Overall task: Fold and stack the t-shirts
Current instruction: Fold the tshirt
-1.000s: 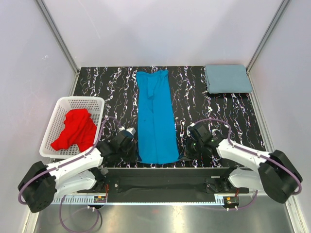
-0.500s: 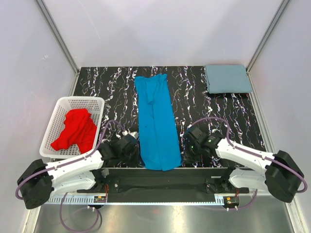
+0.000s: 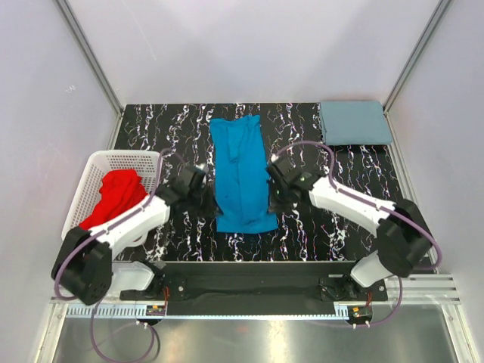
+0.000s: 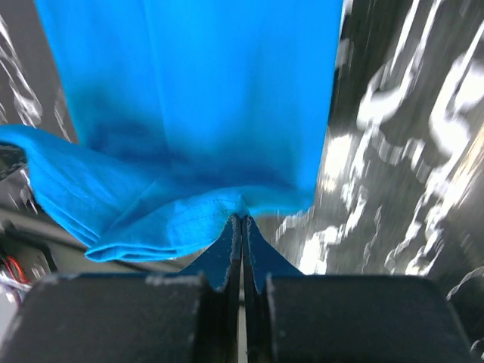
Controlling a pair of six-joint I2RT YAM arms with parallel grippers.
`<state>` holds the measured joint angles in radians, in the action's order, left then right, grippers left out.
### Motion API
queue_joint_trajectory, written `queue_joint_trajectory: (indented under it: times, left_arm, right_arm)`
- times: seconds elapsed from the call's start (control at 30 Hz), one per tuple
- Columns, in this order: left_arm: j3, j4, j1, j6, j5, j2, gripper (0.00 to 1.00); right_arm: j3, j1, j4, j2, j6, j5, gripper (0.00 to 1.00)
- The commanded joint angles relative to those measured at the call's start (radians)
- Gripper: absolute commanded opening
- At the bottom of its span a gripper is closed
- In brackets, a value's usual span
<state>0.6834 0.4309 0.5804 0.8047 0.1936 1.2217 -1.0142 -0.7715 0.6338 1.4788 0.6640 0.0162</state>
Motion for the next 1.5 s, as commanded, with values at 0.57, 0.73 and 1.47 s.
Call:
queue_joint_trajectory:
  times: [0.57,0.73,1.47]
  left_arm:
    - [0.748,0.068,-0.336,-0.303,0.116,0.674,0.0]
    - [0.817,0.074,-0.349,-0.303,0.135,0.751,0.0]
    - [0.958,0.106,-0.352,-0.305,0.038,0.871,0.22]
  right_arm:
    - [-0.883,0.319,0.175,0.661,-0.38,0.119,0.0]
    - [-0.998,0.36,0.21,0.747,-0.383,0.159,0.0]
    - [-1.17,0.402,0.171,0.899,-0.394,0.234,0.17]
